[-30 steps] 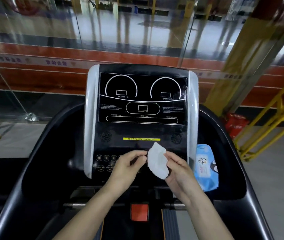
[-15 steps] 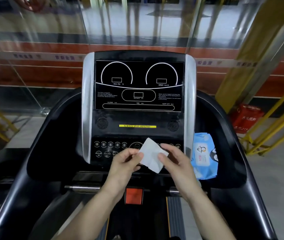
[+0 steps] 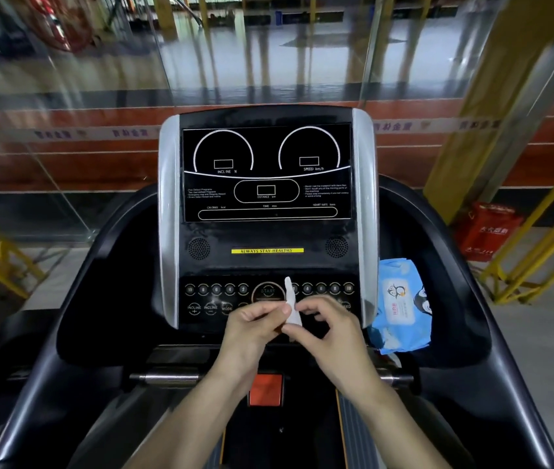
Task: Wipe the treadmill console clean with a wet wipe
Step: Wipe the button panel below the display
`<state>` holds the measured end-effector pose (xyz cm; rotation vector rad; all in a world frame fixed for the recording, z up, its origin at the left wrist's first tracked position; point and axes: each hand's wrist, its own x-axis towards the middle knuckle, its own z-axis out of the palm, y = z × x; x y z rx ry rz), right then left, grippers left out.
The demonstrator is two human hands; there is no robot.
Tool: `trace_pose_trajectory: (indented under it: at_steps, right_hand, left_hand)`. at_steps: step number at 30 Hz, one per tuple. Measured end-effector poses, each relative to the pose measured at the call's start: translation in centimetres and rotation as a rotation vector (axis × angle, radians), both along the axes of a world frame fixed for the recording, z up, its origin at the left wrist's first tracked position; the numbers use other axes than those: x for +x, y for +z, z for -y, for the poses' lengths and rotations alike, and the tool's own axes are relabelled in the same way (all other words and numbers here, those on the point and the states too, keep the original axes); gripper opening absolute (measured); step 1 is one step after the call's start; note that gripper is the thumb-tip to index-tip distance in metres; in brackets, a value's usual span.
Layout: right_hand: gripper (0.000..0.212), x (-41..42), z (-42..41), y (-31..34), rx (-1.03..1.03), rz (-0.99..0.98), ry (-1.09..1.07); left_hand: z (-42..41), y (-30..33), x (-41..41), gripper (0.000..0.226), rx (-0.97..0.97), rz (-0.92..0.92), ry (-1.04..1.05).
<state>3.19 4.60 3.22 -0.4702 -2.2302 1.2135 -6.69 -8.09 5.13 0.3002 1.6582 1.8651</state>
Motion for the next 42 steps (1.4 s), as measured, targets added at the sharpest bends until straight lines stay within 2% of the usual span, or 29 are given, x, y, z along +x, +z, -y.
trace_pose_trajectory:
  at_steps: [3,6,10,13,16,20,23,25,27,29,32,35,37,39,42]
  right_hand:
    - [0.029,0.0,-0.1,0.0,-0.01,0.024,0.0]
    - [0.011,-0.1,-0.4,0.5,-0.062,-0.027,0.037]
    - [0.014,0.2,-1.5,1.0,-0.24,-0.029,-0.02]
    - [0.018,0.4,-2.7,1.6,-0.369,-0.088,-0.097]
    - [0.014,0.2,-3.8,2.3,-0.36,-0.068,-0.079]
    - [0.022,-0.4,-4.7,3.3,-0.291,0.071,0.059]
    - [0.031,-1.5,-4.7,4.3,-0.233,0.095,0.137]
    - [0.025,-2.2,-4.7,4.8,-0.197,0.127,0.189]
    - [0.012,-2.7,-4.8,5.1,-0.175,0.145,0.198]
    - [0.008,-2.8,-4.7,5.5,-0.173,0.127,0.177]
    - [0.015,-2.8,-4.3,6.6,-0.225,0.05,0.14]
    - [0.014,-2.6,-4.2,7.7,-0.281,-0.007,0.135]
    - [0.011,-2.4,-4.2,8.2,-0.326,-0.039,0.123]
    - [0.013,-2.2,-4.3,8.7,-0.374,-0.073,0.098]
    - [0.016,-1.8,-4.6,8.7,-0.39,-0.101,0.067]
  left_hand:
    - [-0.2,0.2,-0.1,0.019,0.043,0.038,-0.013]
    - [0.0,0.4,-0.3,0.019,0.017,-0.002,-0.046]
    - [0.2,0.5,-0.9,0.013,-0.044,-0.11,0.012]
    - [0.6,0.8,-2.0,0.02,-0.037,-0.154,0.069]
    - [1.1,1.6,-3.1,0.027,-0.072,-0.22,-0.029]
    - [0.7,3.1,-4.0,0.021,-0.142,-0.487,-0.192]
    - [0.0,3.9,-4.9,0.017,-0.151,-0.574,-0.333]
    - [-0.4,4.3,-5.8,0.014,-0.163,-0.598,-0.386]
    - [-0.8,4.5,-6.9,0.011,-0.158,-0.587,-0.401]
    - [-1.1,4.4,-8.0,0.009,-0.16,-0.585,-0.364]
    - [-1.5,3.6,-8.6,0.007,-0.166,-0.566,-0.141]
    - [-1.4,2.4,-6.4,0.011,-0.109,-0.365,0.091]
    - [-1.5,1.4,-4.4,0.027,-0.067,-0.176,0.063]
    - [-1.7,0.9,-2.8,0.04,0.01,-0.017,-0.056]
    - [-2.3,0.9,-1.8,0.035,0.124,0.056,-0.104]
